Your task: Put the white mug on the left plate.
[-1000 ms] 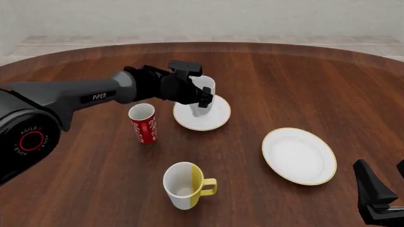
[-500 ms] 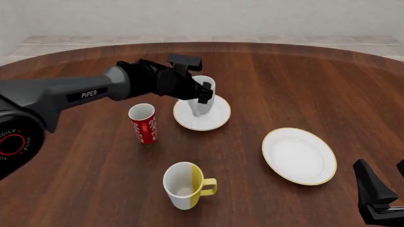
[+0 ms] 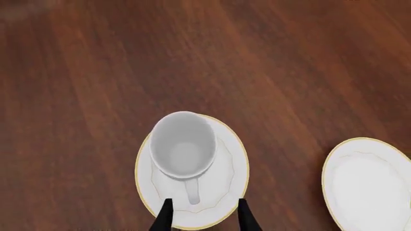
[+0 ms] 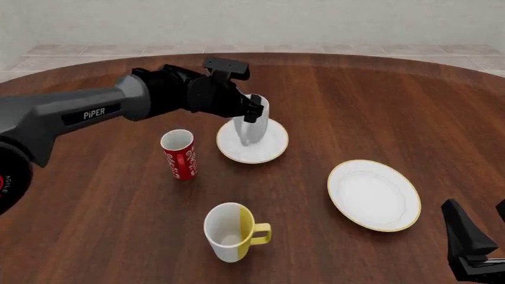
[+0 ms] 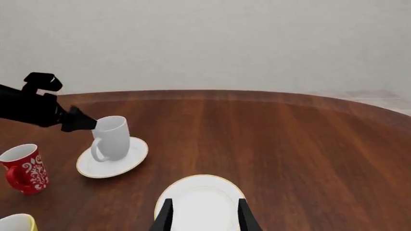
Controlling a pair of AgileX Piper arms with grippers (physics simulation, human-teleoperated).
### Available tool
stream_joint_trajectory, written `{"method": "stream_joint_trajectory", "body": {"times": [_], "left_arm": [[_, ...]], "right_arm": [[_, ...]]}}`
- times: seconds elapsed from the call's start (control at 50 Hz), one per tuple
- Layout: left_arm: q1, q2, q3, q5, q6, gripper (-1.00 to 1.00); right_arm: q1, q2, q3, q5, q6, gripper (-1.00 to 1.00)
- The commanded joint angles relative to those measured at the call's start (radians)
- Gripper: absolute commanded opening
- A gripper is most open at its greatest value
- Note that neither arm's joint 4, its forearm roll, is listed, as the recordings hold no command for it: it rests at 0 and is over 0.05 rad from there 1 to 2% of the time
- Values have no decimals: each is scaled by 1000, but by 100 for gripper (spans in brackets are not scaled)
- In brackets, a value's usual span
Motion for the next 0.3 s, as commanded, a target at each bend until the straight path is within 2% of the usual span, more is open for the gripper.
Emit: {"method": "stream_joint_trajectory", "body": {"times": [0.02, 0.3], "left_arm": [[-2, -26, 4, 6, 9, 100], [-15, -66, 5, 20, 28, 100]], "right_arm": [[3, 0, -3, 1, -1, 100], [11, 0, -13, 6, -5, 100]]}}
